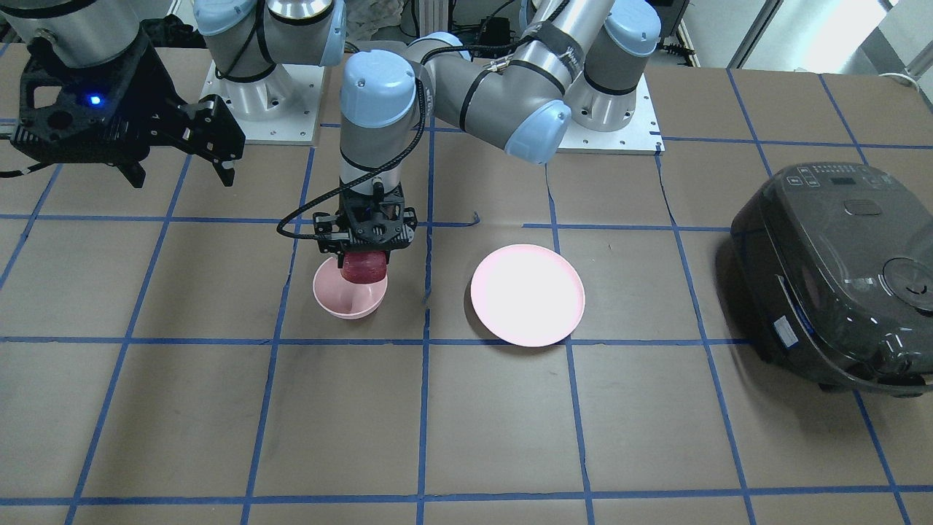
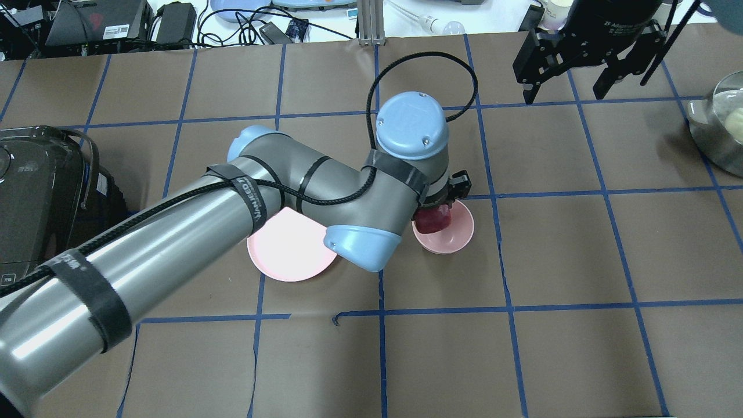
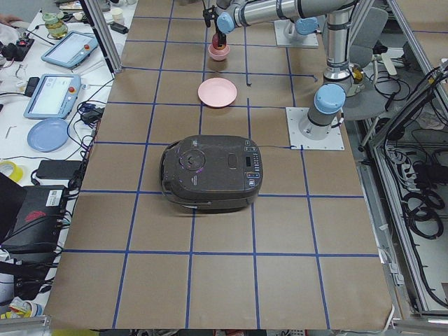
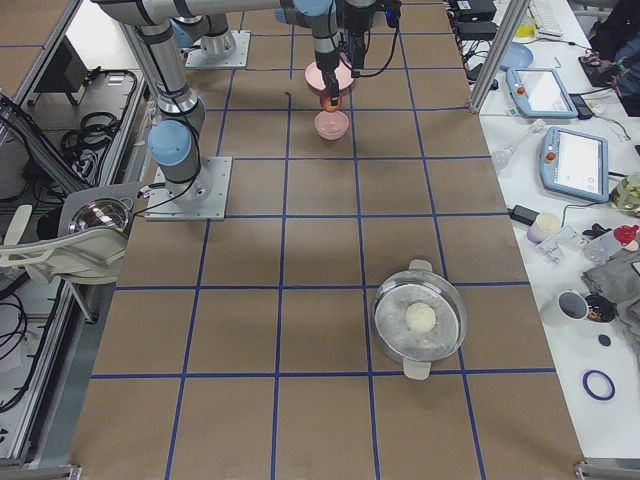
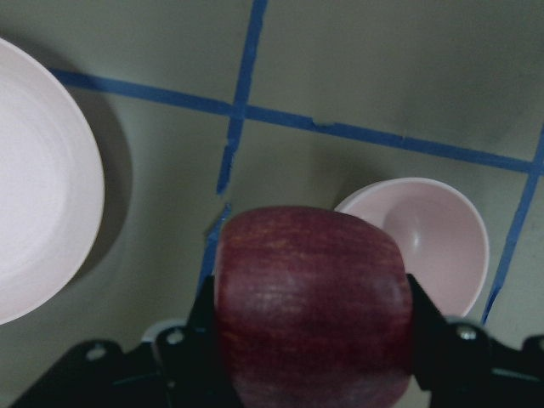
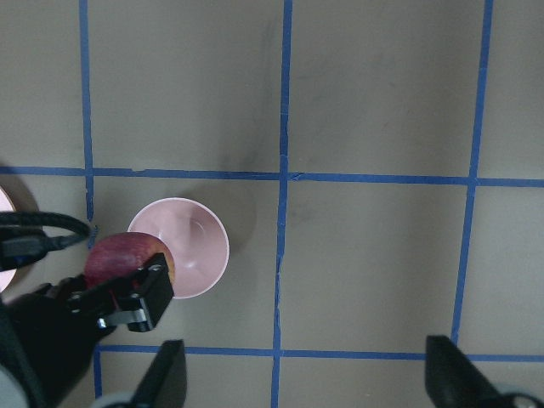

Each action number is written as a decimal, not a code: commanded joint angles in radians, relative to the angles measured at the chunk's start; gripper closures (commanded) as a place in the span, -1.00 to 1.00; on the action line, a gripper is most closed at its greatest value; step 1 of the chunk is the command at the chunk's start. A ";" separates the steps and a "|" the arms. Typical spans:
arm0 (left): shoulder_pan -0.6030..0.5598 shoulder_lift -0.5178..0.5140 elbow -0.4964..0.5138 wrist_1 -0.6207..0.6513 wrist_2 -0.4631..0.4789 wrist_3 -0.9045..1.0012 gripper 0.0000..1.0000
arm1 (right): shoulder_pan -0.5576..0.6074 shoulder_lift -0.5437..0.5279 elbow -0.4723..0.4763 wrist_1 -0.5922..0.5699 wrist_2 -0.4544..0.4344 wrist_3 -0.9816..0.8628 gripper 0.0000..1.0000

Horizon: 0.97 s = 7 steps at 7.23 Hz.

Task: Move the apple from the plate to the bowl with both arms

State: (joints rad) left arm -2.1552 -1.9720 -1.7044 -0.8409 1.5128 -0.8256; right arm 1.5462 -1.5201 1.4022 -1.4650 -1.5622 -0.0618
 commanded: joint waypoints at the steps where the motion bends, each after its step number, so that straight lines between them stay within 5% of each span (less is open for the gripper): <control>1: -0.052 -0.051 0.002 0.040 0.013 -0.036 0.99 | -0.001 -0.002 -0.005 -0.006 -0.009 -0.004 -1.00; 4: -0.054 -0.090 0.002 0.049 0.018 -0.030 0.98 | -0.005 0.000 -0.006 -0.009 -0.004 -0.012 -1.00; 6: -0.054 -0.103 0.006 0.051 0.044 -0.023 -0.42 | -0.006 0.000 -0.008 -0.009 -0.004 -0.012 -1.00; 7: -0.054 -0.105 0.006 0.051 0.058 -0.023 -0.53 | -0.006 0.000 -0.006 -0.009 -0.004 -0.012 -1.00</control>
State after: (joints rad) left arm -2.2089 -2.0731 -1.6991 -0.7903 1.5523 -0.8514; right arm 1.5405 -1.5203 1.3949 -1.4740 -1.5663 -0.0735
